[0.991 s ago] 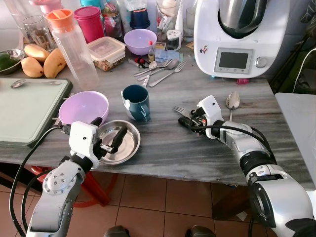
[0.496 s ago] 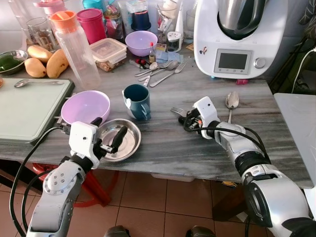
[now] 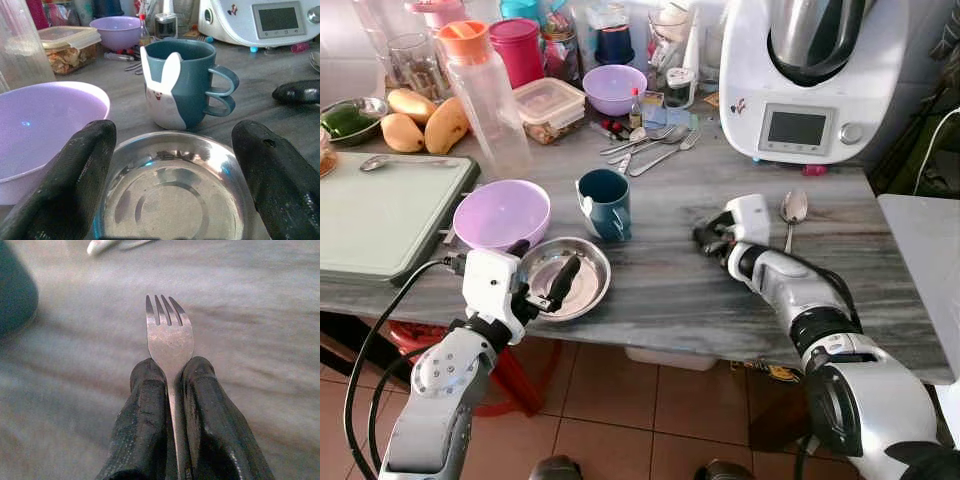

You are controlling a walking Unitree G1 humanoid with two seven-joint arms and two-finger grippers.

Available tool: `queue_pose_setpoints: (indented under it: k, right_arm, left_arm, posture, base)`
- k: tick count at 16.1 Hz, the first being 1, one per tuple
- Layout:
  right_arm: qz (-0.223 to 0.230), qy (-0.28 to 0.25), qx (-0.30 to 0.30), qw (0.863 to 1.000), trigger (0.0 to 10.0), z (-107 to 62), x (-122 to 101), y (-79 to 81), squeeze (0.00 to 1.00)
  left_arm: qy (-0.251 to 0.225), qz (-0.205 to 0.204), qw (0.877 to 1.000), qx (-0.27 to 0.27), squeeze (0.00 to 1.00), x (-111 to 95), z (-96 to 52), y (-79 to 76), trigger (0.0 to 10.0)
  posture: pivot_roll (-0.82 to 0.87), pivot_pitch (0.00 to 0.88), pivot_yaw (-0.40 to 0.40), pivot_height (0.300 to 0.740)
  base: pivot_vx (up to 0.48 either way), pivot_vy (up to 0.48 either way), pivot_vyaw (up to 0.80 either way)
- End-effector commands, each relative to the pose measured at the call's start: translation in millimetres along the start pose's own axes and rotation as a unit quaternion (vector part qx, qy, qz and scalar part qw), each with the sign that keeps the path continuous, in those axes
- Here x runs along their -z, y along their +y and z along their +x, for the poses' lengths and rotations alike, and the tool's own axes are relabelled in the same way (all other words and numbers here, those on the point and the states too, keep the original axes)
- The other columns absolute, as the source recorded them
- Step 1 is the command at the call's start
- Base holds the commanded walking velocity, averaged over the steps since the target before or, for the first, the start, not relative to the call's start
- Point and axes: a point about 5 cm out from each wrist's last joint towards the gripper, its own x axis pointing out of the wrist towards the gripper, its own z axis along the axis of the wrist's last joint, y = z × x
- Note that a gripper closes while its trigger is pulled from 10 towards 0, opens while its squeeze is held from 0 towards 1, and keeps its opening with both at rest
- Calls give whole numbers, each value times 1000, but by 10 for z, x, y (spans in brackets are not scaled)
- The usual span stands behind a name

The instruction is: Setting the table

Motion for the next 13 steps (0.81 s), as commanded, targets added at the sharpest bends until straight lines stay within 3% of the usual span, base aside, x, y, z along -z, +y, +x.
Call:
queue_pose_setpoints:
  k: [1,4,7,11,13]
  right_arm:
    - [56,23,-13,998,0,3,230,110,0]
    - [144,-49,-55,987,0,41,68,372,0]
    - [231,-89,-111,962,0,42,-132,671,0]
    - [281,-99,-135,945,0,-53,-160,823,0]
    - [346,-91,-148,922,0,-171,-140,884,0]
  left_arm:
    - [3,3,1000,-4,0,22,2,7,10000]
    - [-1,-1,1000,2,0,27,68,-18,10000]
    - [-5,-2,1000,4,0,22,109,-26,10000]
    - [-9,-3,1000,0,0,12,120,-22,10000]
    - [-11,-3,1000,-1,0,20,120,-17,10000]
  posture:
    - [78,31,50,740]
    - [56,26,55,740]
    - [49,20,54,740]
    - [50,17,47,740]
    - [50,17,44,740]
  base:
    - [0,0,0]
    - [0,0,0]
    - [0,0,0]
    - [0,0,0]
    - [0,0,0]
